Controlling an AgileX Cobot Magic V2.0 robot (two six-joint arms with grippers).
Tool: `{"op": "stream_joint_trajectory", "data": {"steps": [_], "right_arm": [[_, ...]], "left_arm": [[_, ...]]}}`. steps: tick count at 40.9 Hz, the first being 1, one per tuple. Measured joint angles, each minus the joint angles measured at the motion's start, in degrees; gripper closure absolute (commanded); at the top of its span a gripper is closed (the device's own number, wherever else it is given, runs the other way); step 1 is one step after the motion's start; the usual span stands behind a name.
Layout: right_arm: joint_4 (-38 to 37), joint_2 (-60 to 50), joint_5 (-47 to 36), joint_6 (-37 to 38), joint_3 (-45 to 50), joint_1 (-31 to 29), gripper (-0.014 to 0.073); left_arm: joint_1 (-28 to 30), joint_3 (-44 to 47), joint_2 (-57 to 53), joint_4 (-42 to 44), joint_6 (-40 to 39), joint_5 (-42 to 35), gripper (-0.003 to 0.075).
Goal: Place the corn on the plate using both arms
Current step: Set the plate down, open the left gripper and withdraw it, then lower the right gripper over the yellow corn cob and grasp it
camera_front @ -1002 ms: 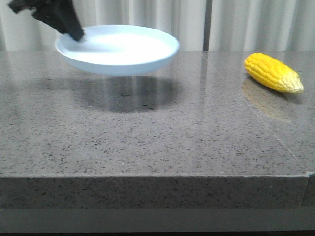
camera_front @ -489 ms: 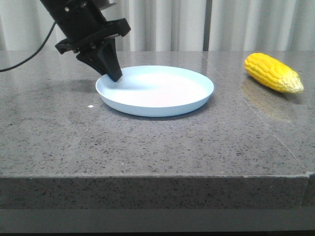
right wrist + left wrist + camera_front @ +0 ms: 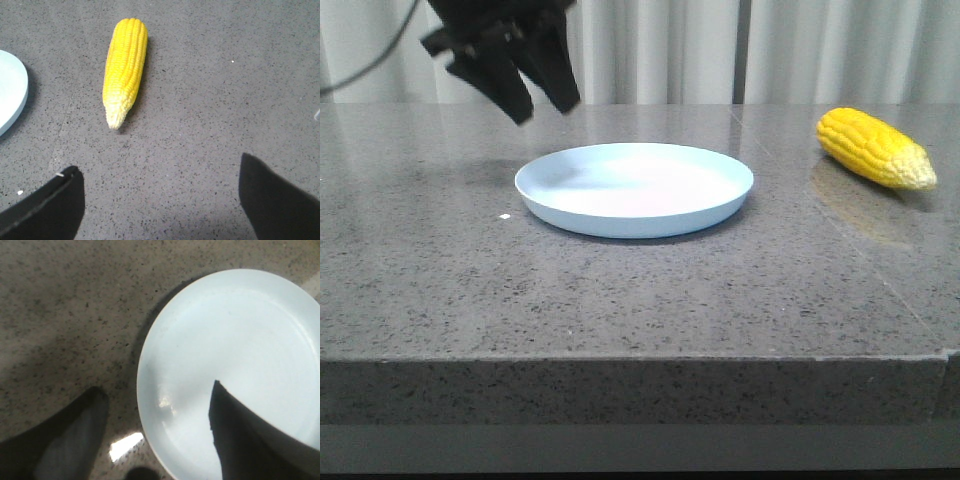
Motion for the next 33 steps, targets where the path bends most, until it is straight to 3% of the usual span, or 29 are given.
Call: {"op": "stream_joint_trajectory", "data": {"steps": [6, 15, 21, 33], "right_arm": [[0.0, 0.0, 0.0, 0.0, 0.0, 0.0, -0.0053], [0.0, 0.0, 0.0, 0.0, 0.0, 0.0, -0.0053], [0.0, 0.0, 0.0, 0.0, 0.0, 0.0, -0.0053], [0.0, 0.0, 0.0, 0.0, 0.0, 0.0, -0.0053]], "left_arm": [[-3.94, -0.13, -6.94, 10.9, -6.96, 0.99, 0.028], [-14.55, 4.91, -18.29, 25.76, -16.09, 0.89, 0.028], [-18.05, 12.98, -26.95, 28.23, -19.32, -1.43, 0.028], [-18.47, 34.22, -45.95, 29.13, -21.96, -9.61, 0.028]]}}
